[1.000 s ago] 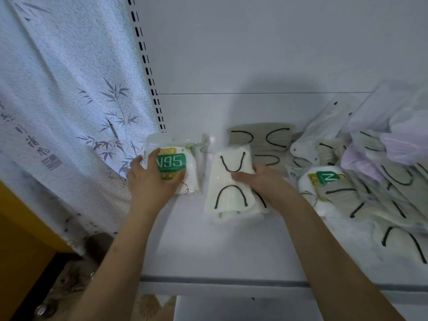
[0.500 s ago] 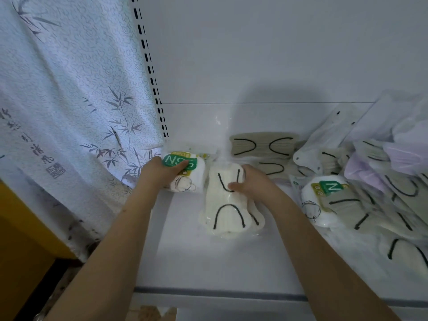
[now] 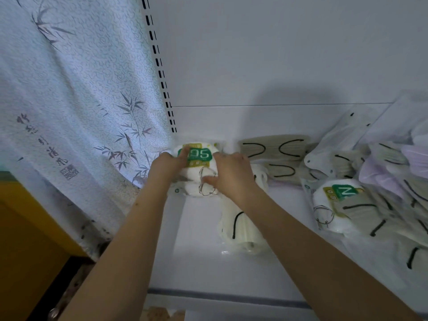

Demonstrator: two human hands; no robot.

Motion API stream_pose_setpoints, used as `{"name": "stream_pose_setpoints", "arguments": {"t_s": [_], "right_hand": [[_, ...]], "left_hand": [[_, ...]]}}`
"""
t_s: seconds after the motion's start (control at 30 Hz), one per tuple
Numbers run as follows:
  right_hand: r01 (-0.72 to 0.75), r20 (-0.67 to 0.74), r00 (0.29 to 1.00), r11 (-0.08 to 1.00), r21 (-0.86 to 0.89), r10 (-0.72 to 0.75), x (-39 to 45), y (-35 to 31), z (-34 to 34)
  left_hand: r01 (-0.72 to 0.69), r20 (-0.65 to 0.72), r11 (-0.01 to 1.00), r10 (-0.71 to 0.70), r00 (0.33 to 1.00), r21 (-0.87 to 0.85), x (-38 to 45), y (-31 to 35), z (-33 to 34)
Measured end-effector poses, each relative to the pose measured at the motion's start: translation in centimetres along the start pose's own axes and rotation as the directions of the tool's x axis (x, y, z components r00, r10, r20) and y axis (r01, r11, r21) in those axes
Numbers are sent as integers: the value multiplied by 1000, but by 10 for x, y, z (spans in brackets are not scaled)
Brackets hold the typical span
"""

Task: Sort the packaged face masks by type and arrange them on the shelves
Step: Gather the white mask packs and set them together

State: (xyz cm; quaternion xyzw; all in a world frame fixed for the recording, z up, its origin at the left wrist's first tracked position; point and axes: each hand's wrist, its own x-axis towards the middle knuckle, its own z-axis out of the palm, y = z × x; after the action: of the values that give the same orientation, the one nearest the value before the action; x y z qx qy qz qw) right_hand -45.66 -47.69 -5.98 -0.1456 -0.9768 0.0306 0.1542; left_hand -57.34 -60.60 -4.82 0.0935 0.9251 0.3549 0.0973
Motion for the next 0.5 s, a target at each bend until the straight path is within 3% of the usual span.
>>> {"name": "stream_pose_setpoints", "arguments": {"t_s": [0.1,0.17,0.23,0.3,0.37,0.43,0.5], "right_hand": [[22,102,994,996,86,-30,10,-3,0],[26,130,990,982,187,-51,11,1,-9],[-26,57,998,978,206,14,8,22,-23],[-98,-17,995,988,119,101,-2,57,-41],[-180,68,982,980,80,175,-26,100,-63],[-269,212,944,962,50,253,-70,139,-83],[-312,317,893,947,-74,319,-124,161,-91]], "left_hand": [[16,194,999,-10,981,-30,-5,-10,-4],[7,134,1000,-10,991,27,-8,-17,-3],[-21,-63,989,30,998,147,-14,-17,-2],[-191,-292,956,252,923,223,-35,-7,-1],[-504,-353,851,521,777,147,-73,6,9],[-699,-223,715,684,695,18,-116,24,28],[-728,-70,680,724,686,-90,-148,43,48]]}}
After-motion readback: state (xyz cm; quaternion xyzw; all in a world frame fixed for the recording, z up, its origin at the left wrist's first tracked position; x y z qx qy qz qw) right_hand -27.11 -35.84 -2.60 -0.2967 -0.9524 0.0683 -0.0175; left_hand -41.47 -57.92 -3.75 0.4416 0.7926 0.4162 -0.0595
